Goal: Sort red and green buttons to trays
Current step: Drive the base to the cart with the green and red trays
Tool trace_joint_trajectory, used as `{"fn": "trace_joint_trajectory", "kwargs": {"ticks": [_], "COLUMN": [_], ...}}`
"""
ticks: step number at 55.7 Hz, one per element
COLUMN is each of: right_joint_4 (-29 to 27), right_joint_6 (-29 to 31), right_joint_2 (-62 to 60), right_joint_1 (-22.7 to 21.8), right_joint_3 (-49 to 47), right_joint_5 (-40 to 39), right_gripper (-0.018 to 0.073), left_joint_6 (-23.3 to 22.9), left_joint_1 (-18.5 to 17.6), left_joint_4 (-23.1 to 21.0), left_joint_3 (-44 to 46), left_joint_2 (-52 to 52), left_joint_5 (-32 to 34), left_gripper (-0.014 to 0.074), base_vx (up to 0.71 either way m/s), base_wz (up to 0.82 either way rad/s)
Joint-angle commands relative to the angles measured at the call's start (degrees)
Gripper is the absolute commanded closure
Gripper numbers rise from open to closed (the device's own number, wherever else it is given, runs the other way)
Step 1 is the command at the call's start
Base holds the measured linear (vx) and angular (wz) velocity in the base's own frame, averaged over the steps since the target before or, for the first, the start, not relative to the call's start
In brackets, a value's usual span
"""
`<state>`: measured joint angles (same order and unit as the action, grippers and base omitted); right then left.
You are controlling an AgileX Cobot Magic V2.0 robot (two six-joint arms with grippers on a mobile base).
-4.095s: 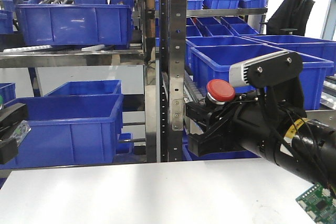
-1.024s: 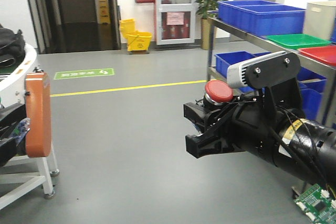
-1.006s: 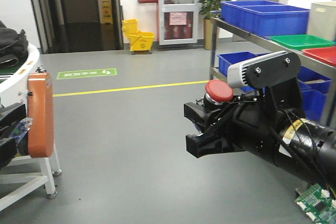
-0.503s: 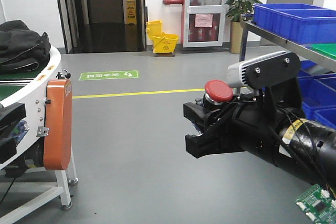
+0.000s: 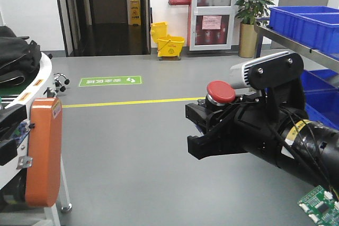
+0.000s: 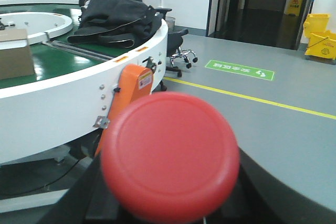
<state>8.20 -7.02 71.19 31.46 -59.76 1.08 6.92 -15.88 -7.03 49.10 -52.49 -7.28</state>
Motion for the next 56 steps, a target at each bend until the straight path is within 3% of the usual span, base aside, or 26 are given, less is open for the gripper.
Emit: {"fn": "trace_joint_trajectory", "kwargs": {"ticks": [1, 56], "right_joint_4": [0.0, 0.0], "right_joint_6": [0.1, 0.1], "right_joint_2": [-1.6, -1.6], "right_joint_1": [-0.2, -0.2], "right_joint_3": [-2.3, -2.3], "right_joint_5": [-5.2, -5.2], "right_gripper": [0.0568, 0.0568], "left_joint_6": [-0.2, -0.2], "left_joint_1": [-0.3, -0.3], "left_joint_4": [-0.4, -0.4], "left_joint_3": [2.2, 2.2], "left_joint_2": [0.9, 0.7], "left_joint_5": [4.8, 4.0], "left_gripper": [0.0599, 0.0599], "base_vx": [0.47, 0.5], "base_wz": [0.01, -0.01]}}
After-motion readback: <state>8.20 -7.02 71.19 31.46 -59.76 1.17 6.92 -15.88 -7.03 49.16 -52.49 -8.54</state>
